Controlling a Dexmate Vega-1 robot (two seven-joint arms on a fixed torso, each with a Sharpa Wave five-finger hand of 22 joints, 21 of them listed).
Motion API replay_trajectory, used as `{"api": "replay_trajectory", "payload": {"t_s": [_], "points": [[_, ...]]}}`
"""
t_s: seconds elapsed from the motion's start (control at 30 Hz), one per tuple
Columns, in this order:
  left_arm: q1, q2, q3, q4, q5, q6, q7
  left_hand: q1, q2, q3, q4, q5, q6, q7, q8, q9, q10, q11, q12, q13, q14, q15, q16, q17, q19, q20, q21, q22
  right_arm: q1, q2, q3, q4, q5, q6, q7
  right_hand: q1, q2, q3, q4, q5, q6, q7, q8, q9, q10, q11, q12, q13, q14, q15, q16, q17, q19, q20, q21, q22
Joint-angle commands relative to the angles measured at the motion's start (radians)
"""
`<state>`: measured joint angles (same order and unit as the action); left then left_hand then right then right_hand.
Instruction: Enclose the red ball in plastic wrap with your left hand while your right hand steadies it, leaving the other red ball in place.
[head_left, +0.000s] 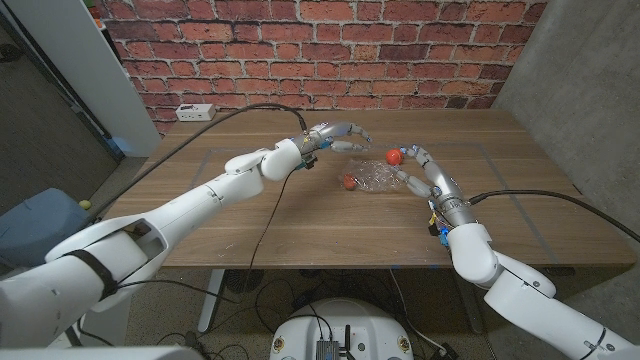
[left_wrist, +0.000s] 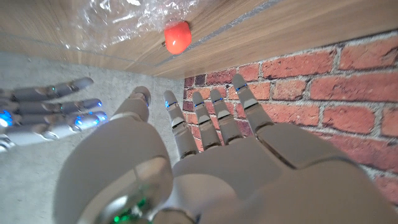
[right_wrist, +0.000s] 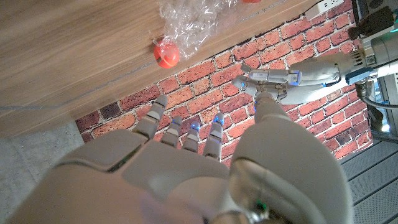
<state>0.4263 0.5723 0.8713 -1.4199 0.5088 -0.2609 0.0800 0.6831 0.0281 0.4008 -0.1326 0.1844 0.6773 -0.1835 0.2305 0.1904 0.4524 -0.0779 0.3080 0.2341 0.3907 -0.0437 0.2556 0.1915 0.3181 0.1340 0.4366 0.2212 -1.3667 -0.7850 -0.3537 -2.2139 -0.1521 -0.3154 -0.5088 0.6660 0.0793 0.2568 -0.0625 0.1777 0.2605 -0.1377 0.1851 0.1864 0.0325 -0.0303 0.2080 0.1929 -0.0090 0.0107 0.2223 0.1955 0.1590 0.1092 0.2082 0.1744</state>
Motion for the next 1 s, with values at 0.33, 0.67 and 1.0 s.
{"api": "replay_trajectory", "payload": {"t_s": [0.33, 0.67, 1.0], "points": [[0.086, 0.09, -0.015, -0.238, 0.233, 0.086, -0.153, 0.0, -0.028, -0.009, -0.013, 0.003, 0.061, 0.03, 0.005, 0.002, 0.073, -0.002, 0.017, -0.003, 0.078, -0.074, 0.019, 0.006, 0.124, 0.009, 0.055, -0.001, -0.044, -0.003, -0.007, -0.036, -0.023, -0.007, -0.026, -0.008, 0.006, 0.003, -0.007, 0.005, 0.002, 0.002, 0.004, 0.0, 0.008, -0.004, 0.0, 0.005, 0.008, 0.003, -0.002, 0.002, 0.01, 0.0, 0.0, 0.006], [0.062, 0.072, 0.011, -0.257, 0.276, 0.133, -0.286, 0.009, -0.027, -0.003, -0.018, 0.006, 0.093, 0.049, 0.007, 0.003, 0.11, -0.011, 0.024, -0.004, 0.114, -0.083, 0.023, 0.005, 0.129, 0.042, 0.053, -0.011, -0.069, -0.006, 0.007, -0.037, -0.023, 0.01, -0.033, -0.01, 0.008, 0.002, -0.009, 0.004, 0.001, 0.002, 0.004, 0.0, 0.009, -0.005, 0.0, 0.005, 0.01, 0.004, -0.002, 0.002, 0.011, 0.0, 0.0, 0.006], [0.024, 0.046, 0.047, -0.226, 0.31, 0.145, -0.372, 0.035, -0.033, 0.005, -0.029, 0.006, 0.05, 0.035, -0.023, 0.003, 0.052, -0.002, -0.009, -0.006, 0.065, -0.075, -0.01, 0.001, 0.138, 0.026, 0.049, -0.023, -0.077, -0.003, 0.014, -0.029, -0.022, 0.025, -0.034, -0.012, 0.008, 0.002, -0.011, 0.004, 0.003, 0.002, 0.005, -0.001, 0.009, -0.005, -0.001, 0.005, 0.011, 0.003, -0.002, 0.002, 0.011, 0.0, -0.001, 0.006]]}}
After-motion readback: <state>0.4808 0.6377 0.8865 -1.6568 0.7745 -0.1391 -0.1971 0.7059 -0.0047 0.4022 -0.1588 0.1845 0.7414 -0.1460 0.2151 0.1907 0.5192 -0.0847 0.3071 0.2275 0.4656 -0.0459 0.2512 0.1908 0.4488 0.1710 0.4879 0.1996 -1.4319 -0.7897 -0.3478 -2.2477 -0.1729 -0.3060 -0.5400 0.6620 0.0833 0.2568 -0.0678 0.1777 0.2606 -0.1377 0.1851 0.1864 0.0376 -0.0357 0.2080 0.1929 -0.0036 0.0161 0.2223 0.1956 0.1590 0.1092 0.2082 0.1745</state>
